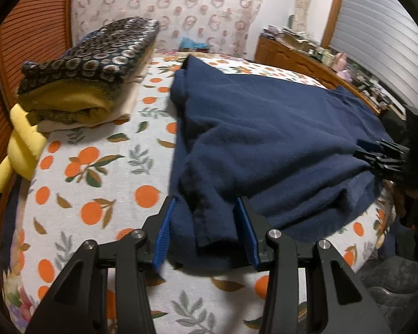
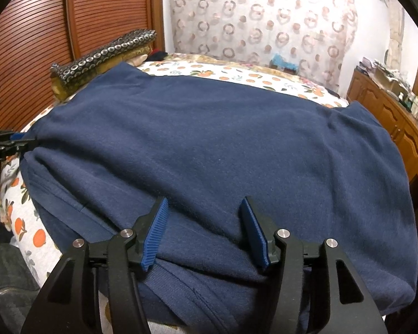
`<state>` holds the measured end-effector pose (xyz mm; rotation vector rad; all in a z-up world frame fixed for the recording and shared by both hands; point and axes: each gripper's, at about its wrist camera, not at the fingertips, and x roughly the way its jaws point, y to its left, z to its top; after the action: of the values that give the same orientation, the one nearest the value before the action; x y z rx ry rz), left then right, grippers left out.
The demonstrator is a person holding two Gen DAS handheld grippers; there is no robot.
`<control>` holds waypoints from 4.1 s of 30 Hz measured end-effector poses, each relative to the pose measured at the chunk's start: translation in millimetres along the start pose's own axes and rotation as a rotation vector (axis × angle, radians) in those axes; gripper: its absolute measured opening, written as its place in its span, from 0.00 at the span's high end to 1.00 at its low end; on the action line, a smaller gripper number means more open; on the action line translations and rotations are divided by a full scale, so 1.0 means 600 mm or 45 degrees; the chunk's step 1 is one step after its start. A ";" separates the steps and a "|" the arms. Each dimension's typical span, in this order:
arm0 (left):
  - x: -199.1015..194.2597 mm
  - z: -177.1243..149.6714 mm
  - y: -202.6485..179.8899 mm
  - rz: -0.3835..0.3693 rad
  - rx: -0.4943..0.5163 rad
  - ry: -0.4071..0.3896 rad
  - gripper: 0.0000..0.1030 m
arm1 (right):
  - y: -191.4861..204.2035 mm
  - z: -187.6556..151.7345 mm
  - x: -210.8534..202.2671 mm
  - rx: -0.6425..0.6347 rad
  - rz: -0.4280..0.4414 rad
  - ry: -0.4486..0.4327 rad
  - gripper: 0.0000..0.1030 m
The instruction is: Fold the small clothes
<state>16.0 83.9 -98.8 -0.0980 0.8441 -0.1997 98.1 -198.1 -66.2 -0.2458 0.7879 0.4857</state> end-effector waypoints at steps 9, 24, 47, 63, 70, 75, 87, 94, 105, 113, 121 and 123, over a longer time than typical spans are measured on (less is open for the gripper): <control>-0.016 0.043 -0.043 -0.143 0.036 -0.094 0.92 | -0.001 0.000 -0.002 0.000 0.005 0.008 0.45; 0.002 0.244 -0.281 -0.432 0.343 -0.248 0.93 | -0.102 -0.030 -0.106 0.162 -0.114 -0.080 0.45; 0.014 0.322 -0.428 -0.491 0.544 -0.186 0.59 | -0.205 -0.051 -0.185 0.326 -0.207 -0.199 0.45; 0.053 0.276 -0.177 -0.146 0.286 -0.143 0.59 | -0.123 0.097 -0.084 0.073 -0.046 -0.172 0.45; 0.066 0.245 -0.112 -0.076 0.230 -0.123 0.59 | -0.038 0.165 -0.007 -0.083 0.075 -0.114 0.42; 0.069 0.236 -0.082 -0.074 0.185 -0.118 0.59 | 0.018 0.205 0.036 -0.190 0.118 -0.086 0.40; 0.065 0.219 -0.060 -0.115 0.165 -0.122 0.59 | 0.061 0.225 0.120 -0.285 0.028 0.046 0.37; 0.081 0.221 -0.072 -0.145 0.179 -0.100 0.59 | 0.008 0.237 0.088 -0.241 0.070 -0.014 0.96; 0.105 0.241 -0.121 -0.187 0.231 -0.077 0.59 | -0.230 0.316 0.006 -0.037 -0.354 -0.062 0.96; 0.127 0.262 -0.176 -0.202 0.294 -0.054 0.59 | -0.289 0.259 0.007 0.083 -0.362 -0.020 0.67; 0.128 0.255 -0.215 -0.216 0.330 -0.053 0.59 | -0.242 0.154 -0.051 0.090 -0.214 -0.033 0.61; 0.126 0.249 -0.220 -0.221 0.324 -0.050 0.59 | -0.229 0.123 -0.061 0.104 -0.188 -0.024 0.60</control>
<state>158.9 -59.8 -33.4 0.0636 0.7647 -0.4653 191.0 -300.0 15.6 -0.2217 0.7631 0.3154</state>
